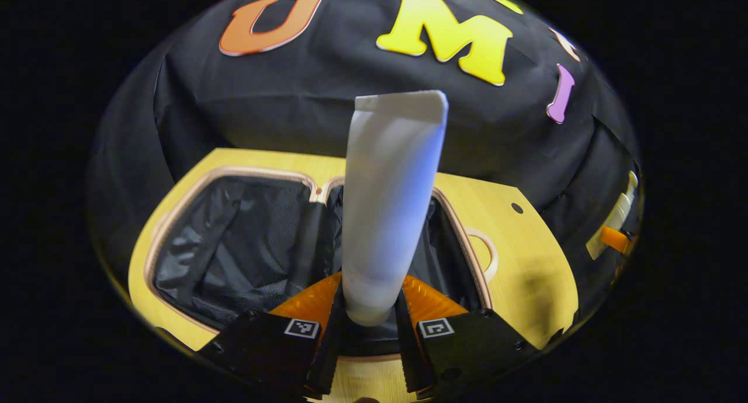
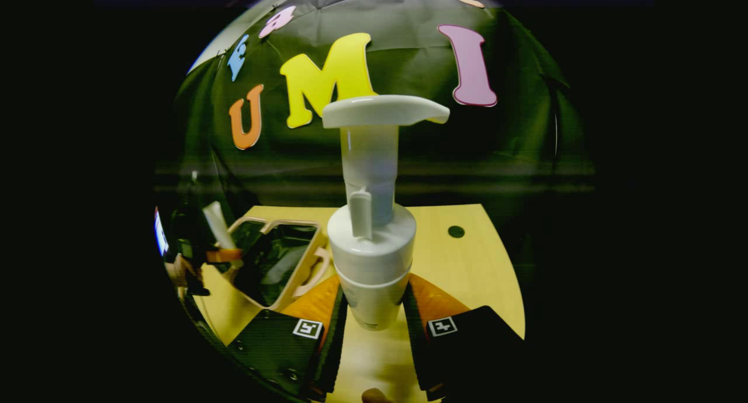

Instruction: First open the suitcase, pack the skin care products into it, and then close the suitcase.

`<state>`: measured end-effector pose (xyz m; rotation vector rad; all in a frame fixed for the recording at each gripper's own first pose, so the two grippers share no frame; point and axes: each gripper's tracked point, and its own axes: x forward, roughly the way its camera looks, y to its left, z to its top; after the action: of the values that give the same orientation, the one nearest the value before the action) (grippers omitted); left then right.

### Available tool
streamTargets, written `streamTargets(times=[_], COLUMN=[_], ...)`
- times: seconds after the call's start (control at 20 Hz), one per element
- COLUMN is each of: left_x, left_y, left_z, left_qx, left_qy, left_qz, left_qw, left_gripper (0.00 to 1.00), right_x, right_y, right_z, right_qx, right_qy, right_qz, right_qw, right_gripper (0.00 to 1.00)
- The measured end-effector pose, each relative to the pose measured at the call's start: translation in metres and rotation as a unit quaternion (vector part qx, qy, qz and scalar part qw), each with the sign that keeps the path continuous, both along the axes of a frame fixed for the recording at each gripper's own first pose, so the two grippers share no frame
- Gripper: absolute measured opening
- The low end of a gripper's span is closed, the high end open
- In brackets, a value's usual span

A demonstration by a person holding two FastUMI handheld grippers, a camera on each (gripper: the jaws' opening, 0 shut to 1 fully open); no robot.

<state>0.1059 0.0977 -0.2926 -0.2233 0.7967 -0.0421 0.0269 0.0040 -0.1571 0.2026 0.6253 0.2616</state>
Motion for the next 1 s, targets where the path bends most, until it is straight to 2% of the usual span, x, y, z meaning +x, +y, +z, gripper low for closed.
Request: streamTargets(times=[0.25,0.45,0.6,0.75,0.8,0.85,0.95,1.0], left_x=[0.006,0.017,0.022,0.018,0.017,0.016,0.009,0.004], left_y=[0.003,-0.004,-0.005,-0.008,-0.006,-0.008,-0.01,-0.012], left_z=[-0.043,-0.061,-0.068,-0.074,-0.077,-0.076,-0.074,-0.072], left_qx=[-0.008,-0.042,-0.027,-0.028,-0.024,-0.024,-0.03,-0.039], left_qy=[0.094,0.17,0.184,0.198,0.198,0.198,0.204,0.206], left_qz=[-0.04,-0.039,-0.043,-0.034,-0.033,-0.032,-0.023,-0.019], left_qw=[0.995,0.984,0.982,0.979,0.979,0.979,0.978,0.978], left_gripper=[0.47,0.47,0.47,0.47,0.54,0.47,0.5,0.6], right_x=[-0.042,-0.06,-0.07,-0.073,-0.071,-0.071,-0.066,-0.063], right_y=[0.029,0.049,0.061,0.074,0.078,0.082,0.094,0.101], right_z=[0.018,0.035,0.043,0.039,0.032,0.025,0.018,0.018], right_qx=[0.038,0.017,-0.004,-0.01,-0.02,-0.03,-0.033,-0.03], right_qy=[0.032,0.023,0.01,0.021,0.03,0.039,0.053,0.058], right_qz=[0.009,0.03,0.048,0.057,0.06,0.067,0.08,0.085], right_qw=[0.999,0.999,0.999,0.998,0.998,0.997,0.995,0.994], right_gripper=[0.48,0.48,0.48,0.48,0.48,0.48,0.49,0.48])
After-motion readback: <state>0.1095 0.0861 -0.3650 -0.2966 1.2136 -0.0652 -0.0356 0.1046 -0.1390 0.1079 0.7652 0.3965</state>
